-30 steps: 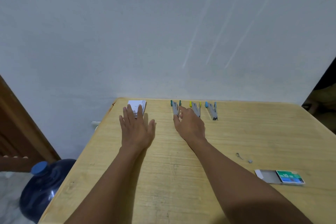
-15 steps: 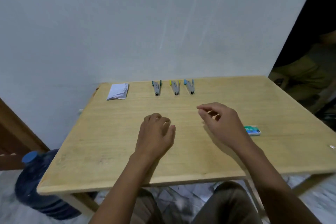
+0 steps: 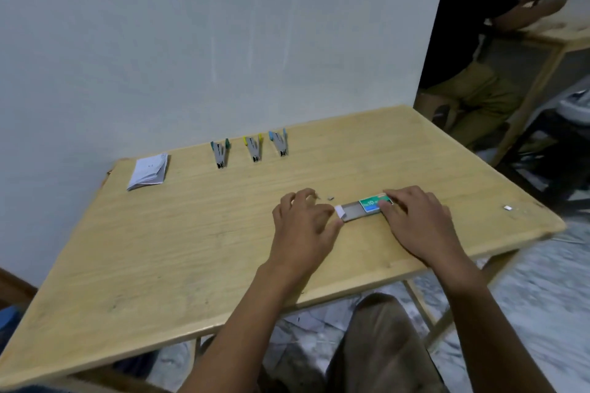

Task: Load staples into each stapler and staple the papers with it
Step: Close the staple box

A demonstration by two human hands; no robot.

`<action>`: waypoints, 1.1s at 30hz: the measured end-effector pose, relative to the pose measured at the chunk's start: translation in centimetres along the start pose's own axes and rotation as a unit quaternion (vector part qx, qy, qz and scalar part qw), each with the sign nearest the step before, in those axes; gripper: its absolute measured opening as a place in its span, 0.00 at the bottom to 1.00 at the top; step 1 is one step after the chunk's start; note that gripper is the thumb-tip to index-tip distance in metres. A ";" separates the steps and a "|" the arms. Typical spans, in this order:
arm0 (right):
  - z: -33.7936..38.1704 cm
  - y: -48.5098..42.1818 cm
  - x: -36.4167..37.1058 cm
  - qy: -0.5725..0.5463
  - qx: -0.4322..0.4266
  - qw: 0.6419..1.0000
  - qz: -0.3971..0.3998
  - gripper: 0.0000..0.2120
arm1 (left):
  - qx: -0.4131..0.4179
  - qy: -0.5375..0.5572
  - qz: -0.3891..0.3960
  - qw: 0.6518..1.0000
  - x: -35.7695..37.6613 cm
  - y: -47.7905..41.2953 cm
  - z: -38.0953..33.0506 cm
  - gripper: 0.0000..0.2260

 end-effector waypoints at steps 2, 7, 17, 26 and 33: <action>0.0 0.1 0.1 -0.002 -0.007 1.000 -0.009 0.20 | 0.002 -0.003 0.002 1.000 0.2 -0.1 -0.3 0.10; 0.1 0.5 0.0 -0.023 -0.025 0.999 -0.013 0.20 | 0.013 -0.014 0.017 1.000 0.9 -0.6 -1.1 0.12; 0.0 0.5 -0.1 -0.025 -0.039 0.998 -0.029 0.20 | 0.021 -0.017 0.024 0.999 1.5 -0.9 -1.8 0.15; 0.0 0.7 0.0 -0.031 -0.042 0.998 -0.017 0.21 | -0.003 -0.012 0.024 1.000 2.4 -1.7 -1.4 0.15; -0.1 0.6 0.1 -0.023 -0.048 0.998 -0.022 0.21 | -0.010 0.018 0.033 0.999 2.4 -1.9 -1.4 0.16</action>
Point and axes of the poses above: each hand's wrist, its own y-axis away from the middle knuckle, its own x-axis out of the palm, z = x × y, the point moved 9 cm from there along -y, towards the middle knuckle, and after that the axes turned 1 degree about x, right-handed, at the moved point
